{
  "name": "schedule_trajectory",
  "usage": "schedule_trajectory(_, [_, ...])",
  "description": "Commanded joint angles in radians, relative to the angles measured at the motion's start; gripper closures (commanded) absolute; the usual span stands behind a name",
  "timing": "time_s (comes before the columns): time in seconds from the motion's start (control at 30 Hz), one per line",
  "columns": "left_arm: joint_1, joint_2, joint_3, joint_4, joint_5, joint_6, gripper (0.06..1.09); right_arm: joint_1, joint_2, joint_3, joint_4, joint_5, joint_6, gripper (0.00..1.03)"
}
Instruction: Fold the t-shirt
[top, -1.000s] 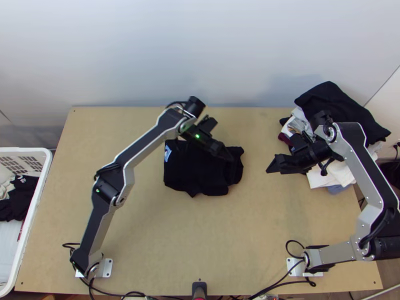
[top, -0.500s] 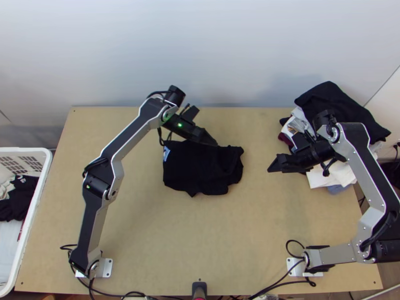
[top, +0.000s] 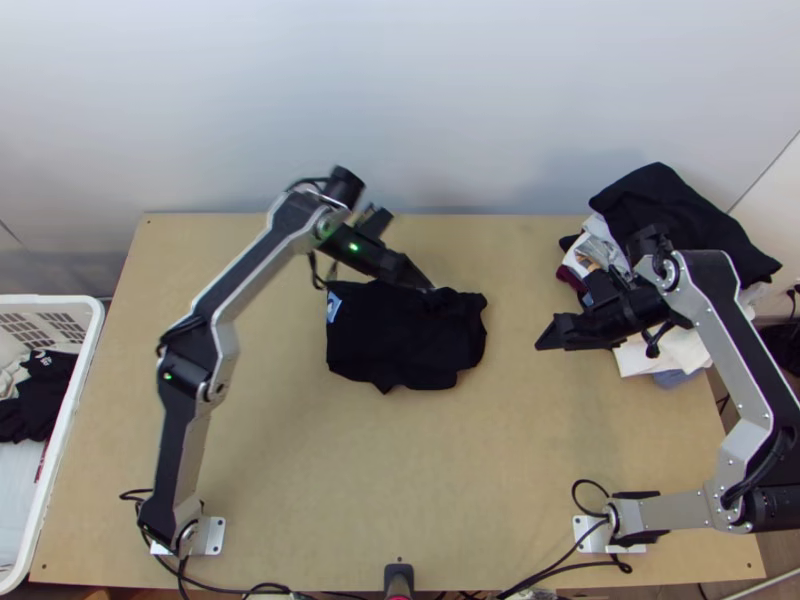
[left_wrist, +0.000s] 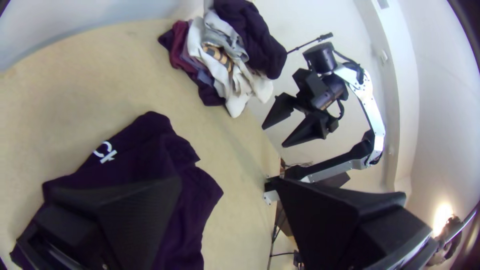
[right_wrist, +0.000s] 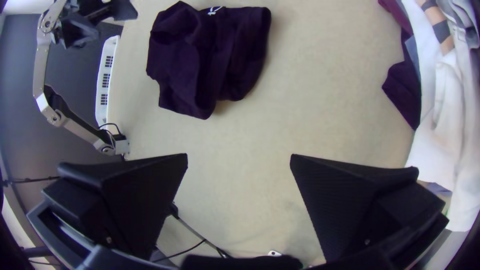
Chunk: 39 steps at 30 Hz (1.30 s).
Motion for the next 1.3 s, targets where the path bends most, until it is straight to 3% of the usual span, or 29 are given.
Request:
schedule_trajectory(0.0, [0.11, -0.051, -0.031, -0.195, -0.008, 0.144, 0.21, 0.097, 0.024, 0.003, 0.019, -0.001, 0.004, 0.1])
schedule_trajectory(0.07, [0.136, -0.045, -0.06, -0.313, -0.006, 0.232, 0.37, 0.147, 0.056, 0.032, 0.019, 0.001, 0.005, 0.11])
schedule_trajectory(0.1, [0.142, -0.042, -0.085, -0.344, -0.006, 0.261, 0.49, 0.168, 0.073, 0.052, 0.02, 0.001, 0.005, 0.15])
schedule_trajectory(0.17, [0.15, -0.037, -0.14, -0.358, -0.005, 0.301, 0.84, 0.202, 0.113, 0.1, 0.025, -0.001, 0.01, 0.19])
schedule_trajectory(0.2, [0.153, -0.034, -0.157, -0.349, -0.006, 0.302, 0.97, 0.219, 0.128, 0.124, 0.036, -0.001, 0.011, 0.25])
schedule_trajectory(0.23, [0.153, -0.03, -0.163, -0.344, -0.008, 0.305, 1.01, 0.234, 0.14, 0.146, 0.052, -0.001, 0.013, 0.31])
schedule_trajectory(0.37, [0.139, -0.034, -0.165, -0.326, -0.028, 0.308, 1.05, 0.272, 0.182, 0.201, 0.168, -0.002, 0.051, 0.68])
schedule_trajectory(0.43, [0.119, -0.045, -0.195, -0.289, -0.106, 0.308, 1.05, 0.277, 0.211, 0.23, 0.21, -0.002, 0.067, 0.82])
schedule_trajectory(0.5, [0.102, -0.086, -0.284, -0.172, -0.224, 0.285, 1.05, 0.282, 0.249, 0.268, 0.217, -0.004, 0.068, 0.88])
schedule_trajectory(0.57, [0.088, -0.149, -0.404, 0.001, -0.382, 0.223, 1.05, 0.294, 0.281, 0.296, 0.217, -0.007, 0.07, 0.88])
schedule_trajectory(0.63, [0.081, -0.211, -0.505, 0.151, -0.479, 0.163, 1.04, 0.308, 0.303, 0.313, 0.217, -0.009, 0.07, 0.88])
schedule_trajectory(0.9, [0.044, -0.27, -0.64, 0.259, -0.557, 0.106, 1.05, 0.355, 0.399, 0.36, 0.258, -0.027, 0.104, 0.88])
schedule_trajectory(1.1, [-0.004, -0.301, -0.763, 0.322, -0.558, 0.063, 1.05, 0.423, 0.559, 0.501, 0.26, -0.044, 0.116, 0.88])
schedule_trajectory(1.27, [-0.028, -0.286, -0.786, 0.355, -0.617, 0.058, 1.05, 0.493, 0.654, 0.621, 0.258, -0.048, 0.151, 0.88])
